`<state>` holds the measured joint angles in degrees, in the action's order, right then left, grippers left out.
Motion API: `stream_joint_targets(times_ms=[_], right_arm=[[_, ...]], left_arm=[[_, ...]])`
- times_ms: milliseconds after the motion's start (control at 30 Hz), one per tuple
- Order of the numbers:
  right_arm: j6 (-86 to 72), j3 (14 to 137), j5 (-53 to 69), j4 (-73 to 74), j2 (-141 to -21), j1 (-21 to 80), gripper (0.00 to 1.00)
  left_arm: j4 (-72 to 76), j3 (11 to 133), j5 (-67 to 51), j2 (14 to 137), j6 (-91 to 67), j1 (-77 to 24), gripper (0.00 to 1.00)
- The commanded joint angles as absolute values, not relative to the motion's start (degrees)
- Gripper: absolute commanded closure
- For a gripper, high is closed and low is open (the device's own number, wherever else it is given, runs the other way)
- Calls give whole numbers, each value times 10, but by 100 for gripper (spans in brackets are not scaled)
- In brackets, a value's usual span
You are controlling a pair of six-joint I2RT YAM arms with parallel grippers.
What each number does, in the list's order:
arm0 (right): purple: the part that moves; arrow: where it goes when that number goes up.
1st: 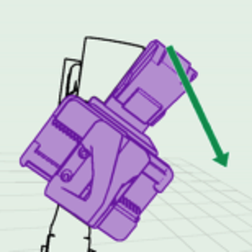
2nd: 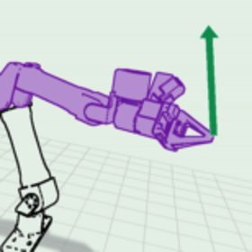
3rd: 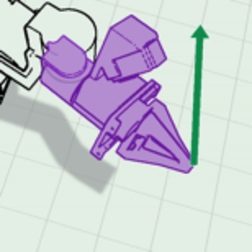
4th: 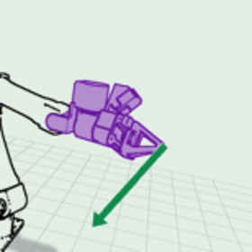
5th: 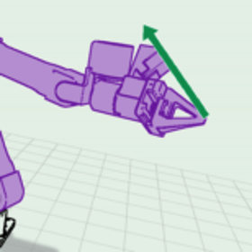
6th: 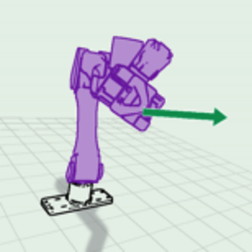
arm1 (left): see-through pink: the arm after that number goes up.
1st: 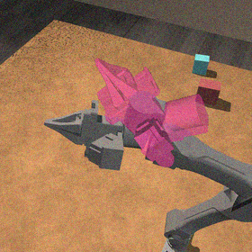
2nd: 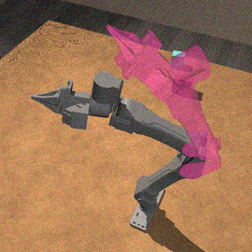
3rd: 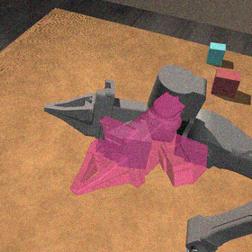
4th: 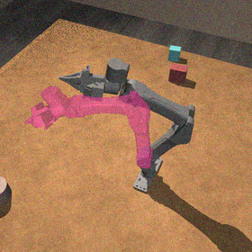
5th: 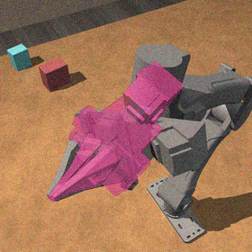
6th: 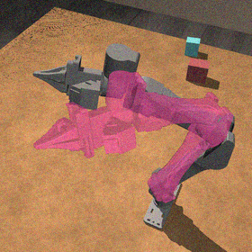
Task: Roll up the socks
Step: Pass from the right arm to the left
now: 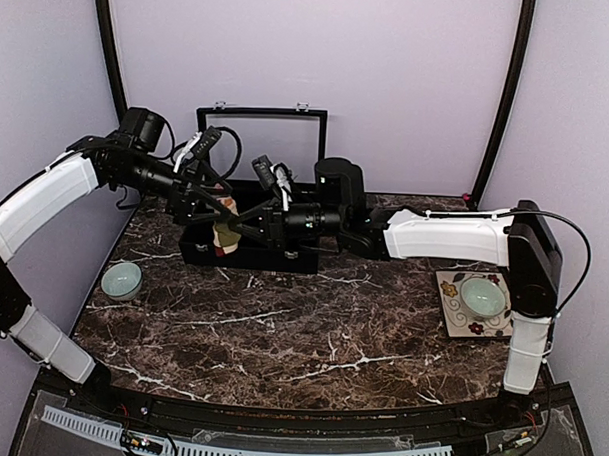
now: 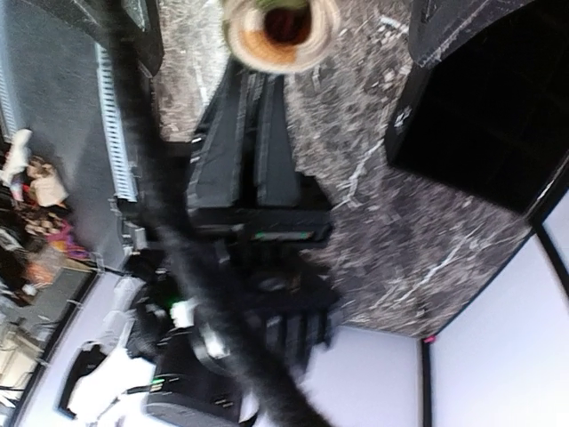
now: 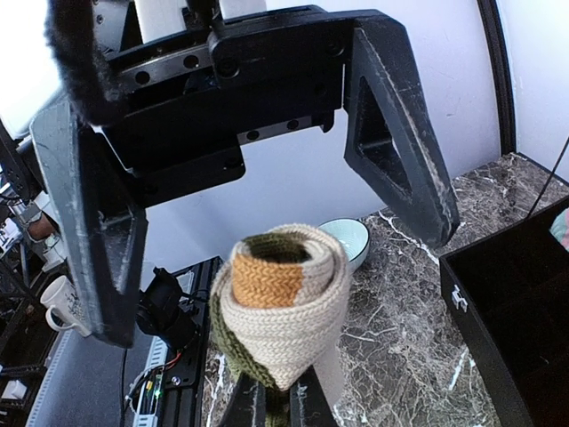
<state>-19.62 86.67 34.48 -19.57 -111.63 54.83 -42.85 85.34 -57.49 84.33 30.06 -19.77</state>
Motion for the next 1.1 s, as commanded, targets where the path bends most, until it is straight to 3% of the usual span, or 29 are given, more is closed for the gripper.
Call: stream_joint_targets(times_ms=[0,100,233,367,567,633,767,967,1067], right_arm=[[-187,870,348,-217,-1103,551,100],[-188,865,350,-216,-1102,551,100],[-191,865,345,-219,-1104,551,100],[-191,871,340,-217,-1108,551,100],[-187,882,336,-210,-1115,550,100],[-190,881,337,-214,-1116,550,100],[-194,882,339,-221,-1118,550,100],[-192,881,342,-227,-1116,550,100],[-196,883,345,-233,-1119,550,100]], left_arm=[[-318,808,-420,802,192,-194,1],[-317,784,-362,807,151,-183,1],[-371,791,-463,825,217,-171,1],[-320,761,-523,778,208,-172,1],[-360,779,-646,783,199,-172,1],[-362,785,-647,785,192,-172,2],[-342,776,-643,787,182,-171,16],[-309,748,-629,785,160,-172,9],[-301,745,-623,786,156,-172,13]])
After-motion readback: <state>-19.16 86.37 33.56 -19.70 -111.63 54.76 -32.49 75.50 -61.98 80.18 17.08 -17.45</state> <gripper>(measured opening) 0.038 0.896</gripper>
